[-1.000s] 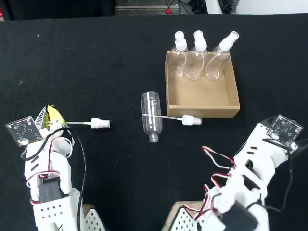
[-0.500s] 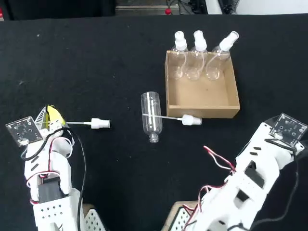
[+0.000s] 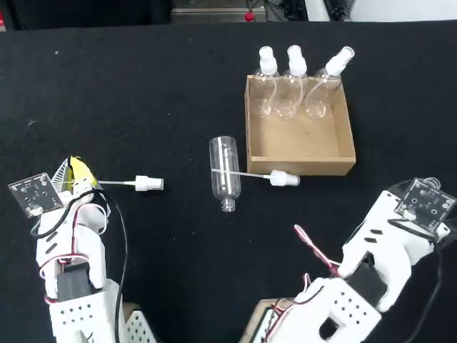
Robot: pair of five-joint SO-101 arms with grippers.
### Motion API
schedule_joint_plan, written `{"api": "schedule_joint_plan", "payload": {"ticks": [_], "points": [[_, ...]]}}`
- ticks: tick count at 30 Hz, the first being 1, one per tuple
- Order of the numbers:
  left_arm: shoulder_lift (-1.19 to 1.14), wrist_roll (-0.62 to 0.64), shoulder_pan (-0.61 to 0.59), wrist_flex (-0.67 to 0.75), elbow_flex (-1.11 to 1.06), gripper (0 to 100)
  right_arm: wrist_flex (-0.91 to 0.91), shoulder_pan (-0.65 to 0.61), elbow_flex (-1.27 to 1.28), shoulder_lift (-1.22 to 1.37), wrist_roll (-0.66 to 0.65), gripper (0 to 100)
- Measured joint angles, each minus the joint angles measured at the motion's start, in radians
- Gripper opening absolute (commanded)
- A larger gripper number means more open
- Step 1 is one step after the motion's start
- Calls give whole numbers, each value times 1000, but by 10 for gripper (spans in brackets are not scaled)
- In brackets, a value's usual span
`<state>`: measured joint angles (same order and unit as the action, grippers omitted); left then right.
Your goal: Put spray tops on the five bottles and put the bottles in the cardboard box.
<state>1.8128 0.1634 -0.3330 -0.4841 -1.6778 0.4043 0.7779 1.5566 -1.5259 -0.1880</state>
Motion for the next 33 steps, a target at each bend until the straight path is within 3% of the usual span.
{"api": "schedule_joint_plan", "payload": {"ticks": [8,20,33], "points": [[0,0,0,0,0,34,-60,0,135,-57,-51,342],[0,0,0,0,0,34,-130,-49,129,-38,-54,342],[0,0,0,0,0,34,196,-54,-374,456,11,343]]}}
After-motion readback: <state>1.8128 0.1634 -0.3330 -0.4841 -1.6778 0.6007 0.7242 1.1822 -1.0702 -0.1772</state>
